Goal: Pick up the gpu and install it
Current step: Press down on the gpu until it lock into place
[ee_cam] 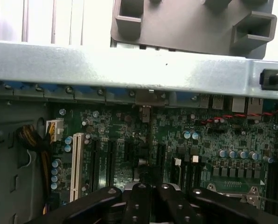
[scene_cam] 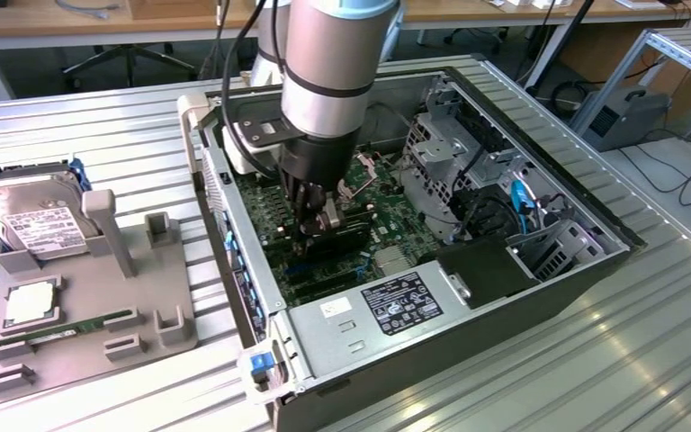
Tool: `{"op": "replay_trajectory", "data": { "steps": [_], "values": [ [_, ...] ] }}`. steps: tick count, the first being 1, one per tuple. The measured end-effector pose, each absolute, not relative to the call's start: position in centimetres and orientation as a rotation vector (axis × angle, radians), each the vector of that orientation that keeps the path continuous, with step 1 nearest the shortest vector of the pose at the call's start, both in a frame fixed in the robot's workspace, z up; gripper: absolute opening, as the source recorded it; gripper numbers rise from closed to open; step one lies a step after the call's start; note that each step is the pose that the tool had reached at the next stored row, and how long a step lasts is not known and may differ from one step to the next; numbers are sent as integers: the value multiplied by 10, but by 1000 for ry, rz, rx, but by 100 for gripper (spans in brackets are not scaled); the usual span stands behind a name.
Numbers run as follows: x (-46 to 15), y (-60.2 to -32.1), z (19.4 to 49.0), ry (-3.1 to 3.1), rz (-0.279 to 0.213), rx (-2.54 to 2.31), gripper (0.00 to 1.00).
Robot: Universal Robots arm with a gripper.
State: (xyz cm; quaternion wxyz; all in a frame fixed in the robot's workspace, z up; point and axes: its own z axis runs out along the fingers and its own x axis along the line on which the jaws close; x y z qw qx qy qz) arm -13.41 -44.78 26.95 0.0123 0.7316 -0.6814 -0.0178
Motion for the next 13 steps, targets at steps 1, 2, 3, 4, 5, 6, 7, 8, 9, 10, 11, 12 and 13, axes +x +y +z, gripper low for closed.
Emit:
{"op": "replay_trajectory", "data": {
  "steps": [1, 2, 3, 4, 5, 6, 7, 8, 9, 10, 11, 12, 13],
  "values": [
    [-134, -448, 269, -2124, -56, 2281, 11],
    [-133, -448, 269, -2124, -56, 2281, 11],
    [-132, -448, 270, -2124, -56, 2281, 11],
    [-132, -448, 273, -2126, -56, 2284, 11],
    [-132, -448, 277, -2125, -56, 2282, 11],
    [-132, -448, 284, -2124, -56, 2281, 11],
    [-131, -448, 287, -2124, -56, 2282, 11],
    [-130, -448, 287, -2124, -56, 2282, 11],
    [-127, -448, 287, -2124, -57, 2281, 11],
    [-123, -448, 287, -2123, -59, 2280, 11],
    [-119, -448, 287, -2122, -62, 2279, 11],
    [-115, -448, 287, -2121, -64, 2277, 11],
    [-110, -448, 287, -2119, -68, 2276, 11]
  ]
}}
